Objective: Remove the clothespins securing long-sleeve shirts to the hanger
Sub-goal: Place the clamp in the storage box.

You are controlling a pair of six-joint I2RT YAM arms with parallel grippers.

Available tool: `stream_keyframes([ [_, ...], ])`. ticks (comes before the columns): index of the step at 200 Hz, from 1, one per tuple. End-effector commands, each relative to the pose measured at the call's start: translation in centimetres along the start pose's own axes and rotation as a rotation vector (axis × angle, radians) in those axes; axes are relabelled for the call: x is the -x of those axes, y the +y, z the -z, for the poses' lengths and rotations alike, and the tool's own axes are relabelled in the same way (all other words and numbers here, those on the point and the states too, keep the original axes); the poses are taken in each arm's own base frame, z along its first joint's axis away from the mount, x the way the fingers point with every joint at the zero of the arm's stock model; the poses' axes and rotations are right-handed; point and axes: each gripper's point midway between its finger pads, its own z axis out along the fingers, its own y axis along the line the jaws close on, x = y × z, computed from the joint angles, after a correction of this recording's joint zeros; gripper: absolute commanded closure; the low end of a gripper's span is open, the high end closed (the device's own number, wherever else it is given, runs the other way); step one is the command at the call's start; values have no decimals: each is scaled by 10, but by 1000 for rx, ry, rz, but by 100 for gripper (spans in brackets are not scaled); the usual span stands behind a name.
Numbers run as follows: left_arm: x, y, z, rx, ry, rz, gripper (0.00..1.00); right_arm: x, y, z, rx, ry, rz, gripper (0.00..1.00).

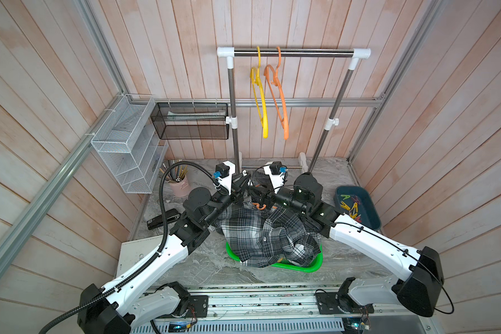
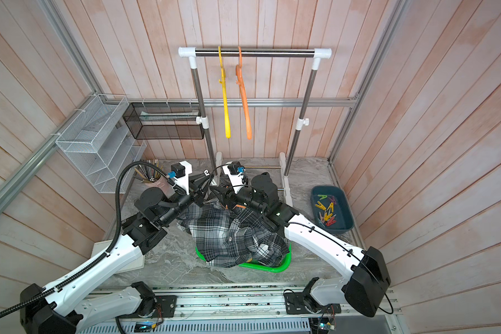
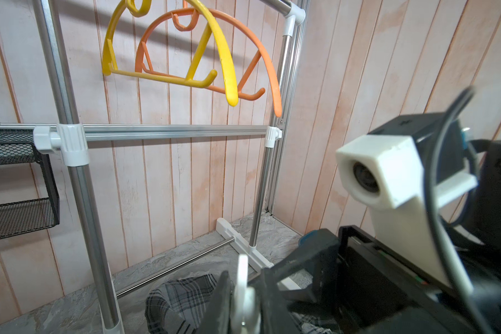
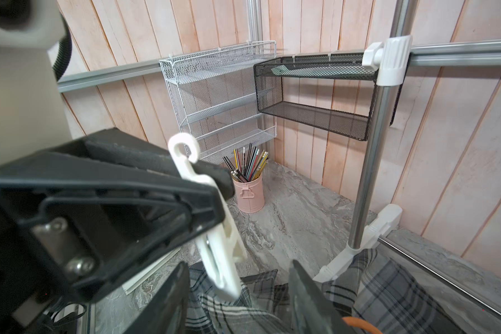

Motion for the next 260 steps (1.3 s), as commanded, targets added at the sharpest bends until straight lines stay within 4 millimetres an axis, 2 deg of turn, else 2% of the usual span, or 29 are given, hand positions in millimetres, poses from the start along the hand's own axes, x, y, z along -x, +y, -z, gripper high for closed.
stream_keyframes([
  [1, 12, -2, -1, -2, -23, 10, 100, 22, 3, -8, 7, -62, 6, 50],
  [55, 12, -5, -1, -18, -24, 21, 100, 21, -3, -22, -6, -51, 15, 75],
  [91, 14, -4, -1, -16, -26, 31, 100, 20, -7, -23, -31, -50, 21, 100],
  [111, 17, 0, 1, 8, -36, 29, 100, 17, -11, -20, -53, -42, 13, 100],
  [116, 19, 2, 2, 22, -42, 27, 95, 17, -12, -20, -61, -42, 9, 100],
  [127, 23, 10, 4, 60, -56, 25, 70, 13, -17, -16, -90, -35, -2, 100],
  [139, 30, 19, 8, 99, -73, 23, 54, 7, -22, -11, -128, -25, -16, 100],
  [159, 43, 36, 19, 146, -110, 24, 18, -4, -31, 1, -185, -6, -51, 100],
  [168, 49, 46, 25, 172, -132, 30, 14, -8, -36, 8, -217, 0, -73, 100],
  [192, 60, 70, 44, 235, -196, 24, 8, -25, -56, 41, -330, 20, -157, 100],
  [204, 60, 81, 51, 266, -196, 22, 8, -34, -74, 65, -411, 26, -214, 100],
  [214, 57, 88, 54, 284, -185, 21, 8, -48, -94, 89, -498, 50, -270, 100],
  [260, 35, 109, 66, 343, -125, 31, 8, -90, -198, 241, -942, 0, -546, 100],
])
